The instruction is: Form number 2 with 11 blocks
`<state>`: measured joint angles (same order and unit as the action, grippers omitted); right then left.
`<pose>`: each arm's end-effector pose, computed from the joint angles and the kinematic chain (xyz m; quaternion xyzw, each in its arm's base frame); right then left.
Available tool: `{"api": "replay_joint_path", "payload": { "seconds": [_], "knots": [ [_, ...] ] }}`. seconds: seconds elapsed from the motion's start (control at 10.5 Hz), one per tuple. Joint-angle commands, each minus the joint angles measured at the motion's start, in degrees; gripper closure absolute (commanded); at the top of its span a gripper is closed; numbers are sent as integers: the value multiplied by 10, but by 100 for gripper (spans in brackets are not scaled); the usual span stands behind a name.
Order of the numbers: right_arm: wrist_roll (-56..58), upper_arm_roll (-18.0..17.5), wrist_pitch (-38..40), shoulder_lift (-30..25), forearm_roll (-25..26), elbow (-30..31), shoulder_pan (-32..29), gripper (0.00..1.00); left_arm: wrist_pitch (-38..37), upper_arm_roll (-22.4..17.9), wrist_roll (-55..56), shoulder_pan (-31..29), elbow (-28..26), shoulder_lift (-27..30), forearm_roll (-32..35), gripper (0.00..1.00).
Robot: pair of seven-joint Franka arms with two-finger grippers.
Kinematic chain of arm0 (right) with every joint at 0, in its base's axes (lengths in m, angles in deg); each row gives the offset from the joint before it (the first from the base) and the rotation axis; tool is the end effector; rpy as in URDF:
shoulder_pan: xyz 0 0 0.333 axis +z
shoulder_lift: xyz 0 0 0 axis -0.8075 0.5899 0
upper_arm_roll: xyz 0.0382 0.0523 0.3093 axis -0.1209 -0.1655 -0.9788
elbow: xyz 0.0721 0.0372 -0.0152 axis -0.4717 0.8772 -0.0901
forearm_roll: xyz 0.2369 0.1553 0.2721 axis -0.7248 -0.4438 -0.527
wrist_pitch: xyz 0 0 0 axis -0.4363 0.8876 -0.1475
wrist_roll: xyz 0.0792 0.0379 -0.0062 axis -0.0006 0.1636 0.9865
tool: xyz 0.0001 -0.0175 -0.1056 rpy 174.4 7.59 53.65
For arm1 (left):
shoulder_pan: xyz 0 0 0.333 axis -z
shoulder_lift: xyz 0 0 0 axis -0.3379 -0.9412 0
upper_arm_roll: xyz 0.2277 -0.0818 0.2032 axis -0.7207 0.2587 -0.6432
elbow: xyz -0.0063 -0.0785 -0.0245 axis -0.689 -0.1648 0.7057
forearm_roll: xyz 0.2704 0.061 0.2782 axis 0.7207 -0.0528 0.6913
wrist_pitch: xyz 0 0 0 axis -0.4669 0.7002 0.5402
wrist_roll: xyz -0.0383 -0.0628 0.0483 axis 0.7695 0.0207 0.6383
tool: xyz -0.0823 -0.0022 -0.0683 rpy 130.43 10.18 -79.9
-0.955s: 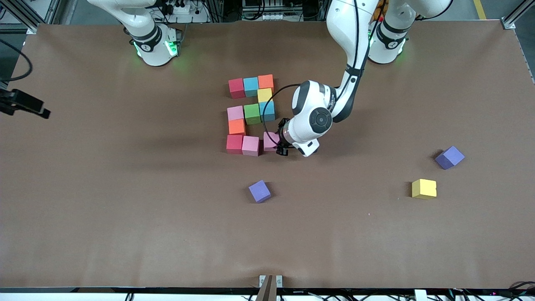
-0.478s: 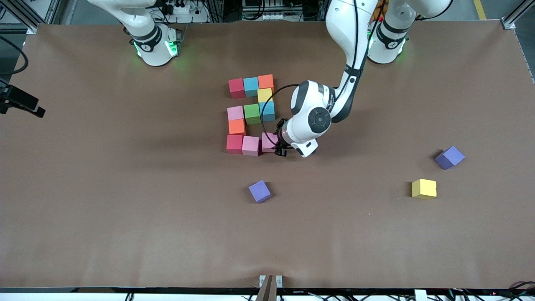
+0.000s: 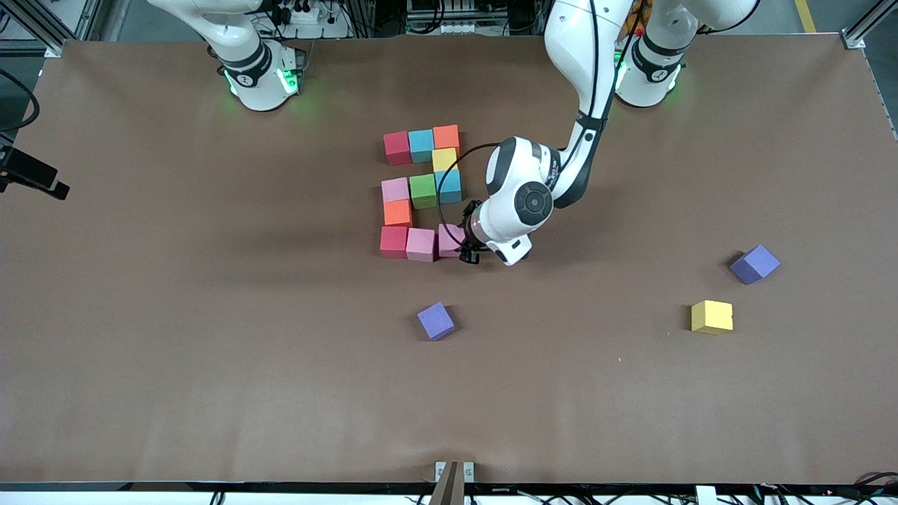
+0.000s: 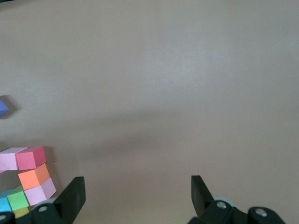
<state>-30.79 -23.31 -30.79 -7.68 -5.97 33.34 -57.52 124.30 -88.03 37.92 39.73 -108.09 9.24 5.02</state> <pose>0.5646 -0.0583 0.6511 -0.9969 0.0773 0.0029 0.0162 0.5004 -0.4580 0.2071 0.7126 0.6732 -0.1866 0.0644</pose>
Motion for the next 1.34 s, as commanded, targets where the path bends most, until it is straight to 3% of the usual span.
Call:
{"api": "replay_joint_path", "payload": {
  "seconds": [0.0,1.24],
  "knots": [
    [-3,1,12,9,-6,-20,-3,0,-7,-6,2,3,17,-12,-7,100],
    [26,7,12,9,-4,-22,-3,0,-7,-7,-20,1,31,-22,9,100]
  ]
}}
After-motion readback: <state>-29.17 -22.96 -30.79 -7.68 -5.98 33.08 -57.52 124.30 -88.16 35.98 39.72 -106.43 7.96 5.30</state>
